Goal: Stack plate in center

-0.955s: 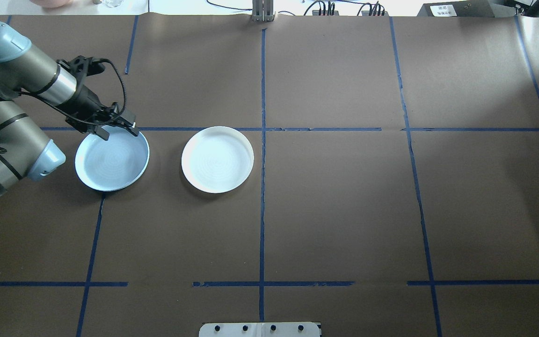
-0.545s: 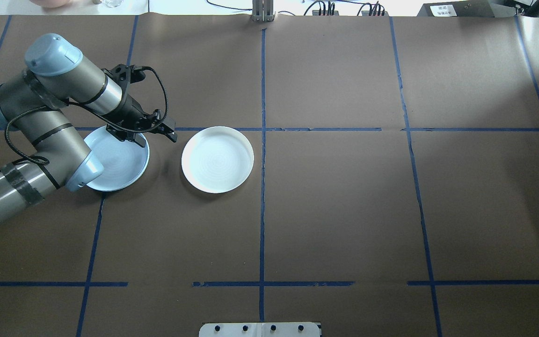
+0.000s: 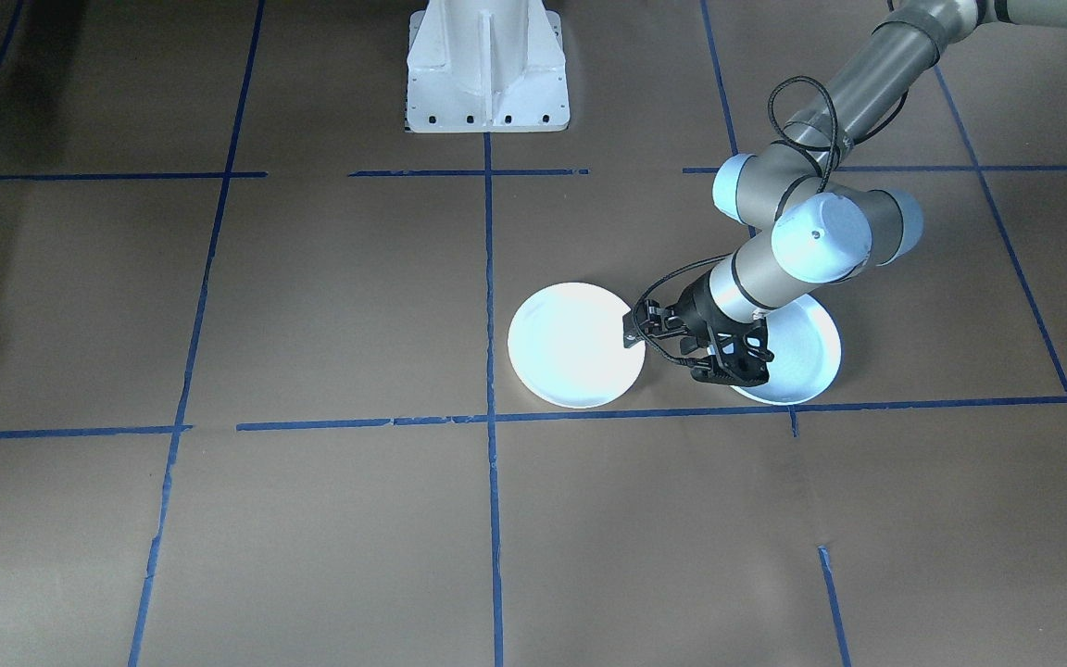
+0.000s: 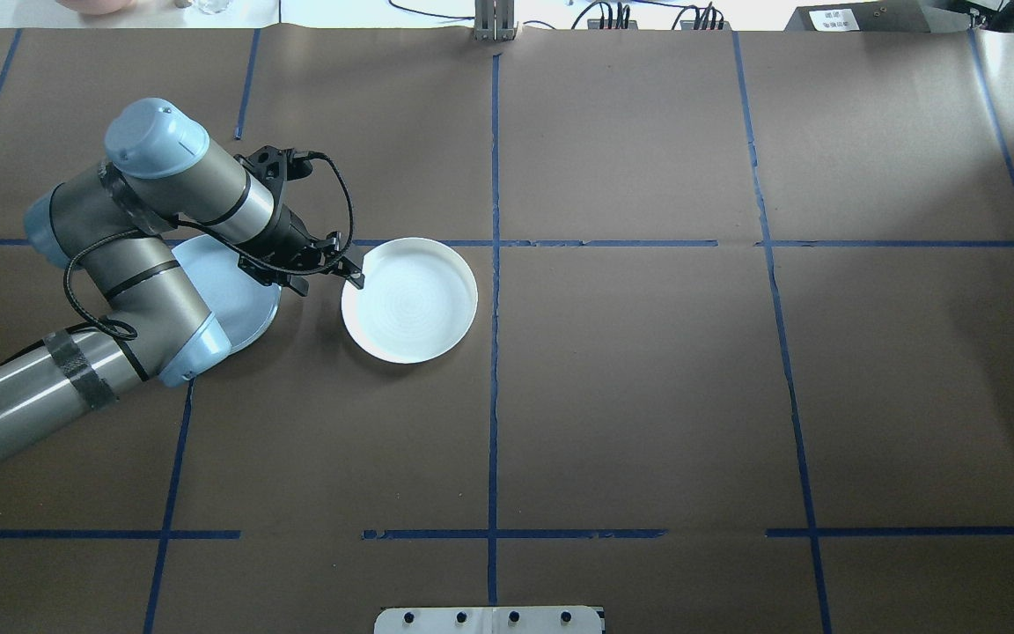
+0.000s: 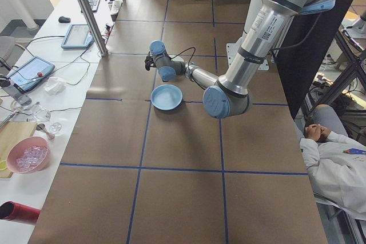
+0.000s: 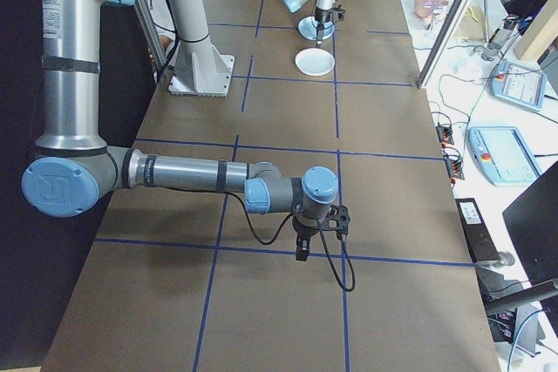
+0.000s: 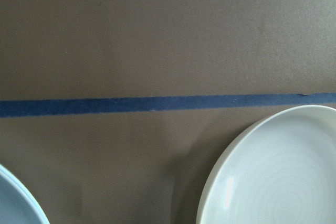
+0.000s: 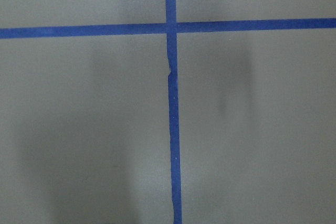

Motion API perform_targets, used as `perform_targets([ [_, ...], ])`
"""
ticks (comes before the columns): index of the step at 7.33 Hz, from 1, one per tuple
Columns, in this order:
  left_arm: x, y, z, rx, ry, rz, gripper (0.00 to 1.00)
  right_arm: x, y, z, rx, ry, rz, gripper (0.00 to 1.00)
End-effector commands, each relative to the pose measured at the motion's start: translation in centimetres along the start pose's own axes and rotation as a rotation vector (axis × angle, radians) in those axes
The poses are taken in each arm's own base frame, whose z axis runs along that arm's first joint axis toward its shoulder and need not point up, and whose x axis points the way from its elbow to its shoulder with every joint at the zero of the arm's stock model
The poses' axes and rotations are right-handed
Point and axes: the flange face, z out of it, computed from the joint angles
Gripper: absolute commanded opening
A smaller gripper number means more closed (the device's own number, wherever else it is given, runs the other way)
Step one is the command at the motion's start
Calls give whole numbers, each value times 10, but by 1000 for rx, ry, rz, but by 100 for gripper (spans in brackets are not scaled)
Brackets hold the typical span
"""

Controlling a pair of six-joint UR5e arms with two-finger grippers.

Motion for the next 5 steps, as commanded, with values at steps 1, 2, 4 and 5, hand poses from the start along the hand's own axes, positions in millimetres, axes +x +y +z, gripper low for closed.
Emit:
perform_targets([
  [1,10,13,16,-27,1,15,81,1,0,1,-1,0,1,100],
  [2,11,15,18,-29,1,17,66,0,0,0,0,0,0,100],
  [4,12,15,18,-29,2,18,19,0,0,0,0,0,0,100],
  [5,13,14,17,-28,3,18,0,0,0,0,0,0,0,100],
])
